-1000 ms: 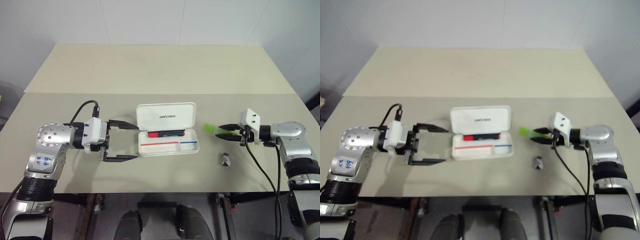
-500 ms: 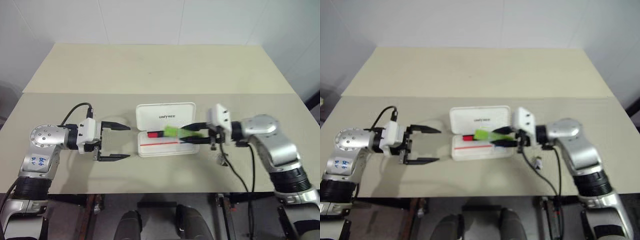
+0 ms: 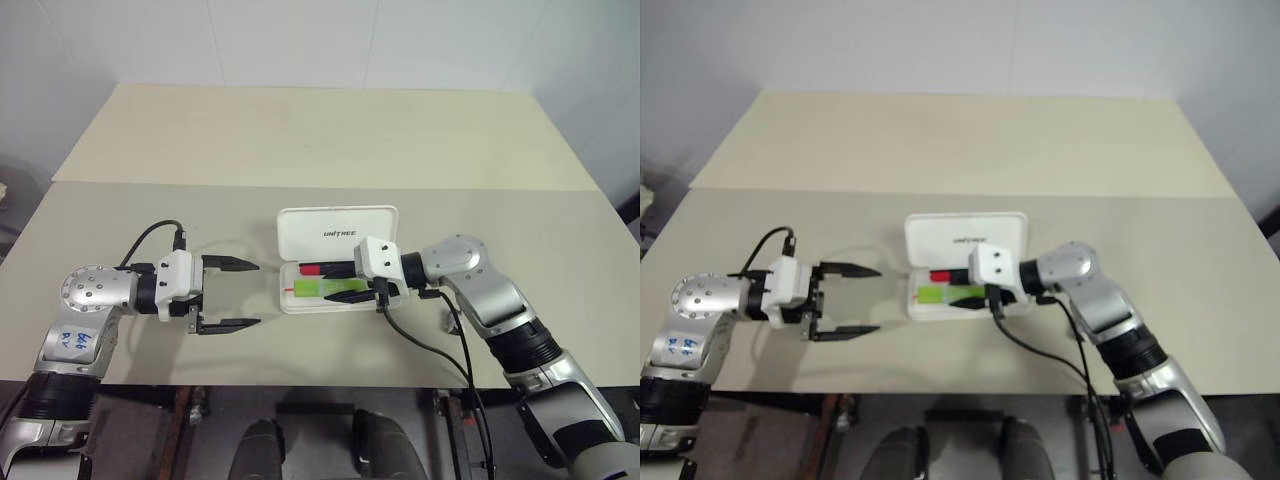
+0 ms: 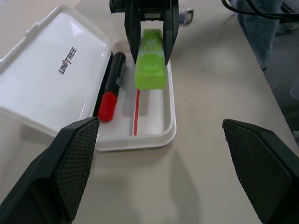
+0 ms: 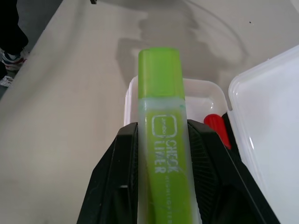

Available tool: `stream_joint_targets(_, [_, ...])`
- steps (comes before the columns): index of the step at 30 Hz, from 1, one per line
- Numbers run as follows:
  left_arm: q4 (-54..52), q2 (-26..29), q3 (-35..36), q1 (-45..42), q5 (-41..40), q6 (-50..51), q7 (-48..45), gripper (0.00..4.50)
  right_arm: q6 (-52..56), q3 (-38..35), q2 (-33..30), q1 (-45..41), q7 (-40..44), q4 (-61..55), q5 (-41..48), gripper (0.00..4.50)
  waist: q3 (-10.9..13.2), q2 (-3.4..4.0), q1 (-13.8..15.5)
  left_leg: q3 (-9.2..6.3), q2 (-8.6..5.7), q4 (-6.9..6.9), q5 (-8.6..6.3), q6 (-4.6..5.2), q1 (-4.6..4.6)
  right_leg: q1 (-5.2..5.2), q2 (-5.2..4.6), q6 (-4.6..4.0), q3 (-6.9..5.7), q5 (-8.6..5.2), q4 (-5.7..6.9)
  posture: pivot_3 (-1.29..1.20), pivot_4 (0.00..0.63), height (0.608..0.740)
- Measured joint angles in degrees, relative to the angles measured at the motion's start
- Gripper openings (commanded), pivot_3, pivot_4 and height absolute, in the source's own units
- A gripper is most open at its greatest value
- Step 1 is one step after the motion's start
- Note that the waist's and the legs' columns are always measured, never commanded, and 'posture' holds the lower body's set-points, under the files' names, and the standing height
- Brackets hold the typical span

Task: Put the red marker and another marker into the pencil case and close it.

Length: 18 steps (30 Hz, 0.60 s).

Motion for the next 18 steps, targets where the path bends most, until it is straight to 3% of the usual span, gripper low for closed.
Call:
stream_joint_targets(16, [-4.37, 0.2, 2.12, 2.65, -0.24, 2.14, 2.92, 4.5, -6.03, 1.93, 2.34, -1.63, 1.69, 8.27, -3.93, 1.1, 0.0, 0.0, 0.23, 0.06, 0.01, -0.01, -0.01, -0.01, 0.01, -0.02, 0.0, 0.0, 0.0, 0.0, 0.02, 0.0, 0.15, 0.74])
stream_joint_targets(18, [-4.37, 0.2, 2.13, 2.66, -0.24, 2.19, 2.99, 4.5, -7.09, 1.95, 2.45, -2.15, 1.43, 9.83, -4.98, 1.86, 0.0, 0.0, 0.21, 0.06, 0.01, -0.01, 0.0, -0.01, 0.01, -0.02, 0.0, 0.0, 0.0, 0.0, 0.02, 0.0, 0.15, 0.74])
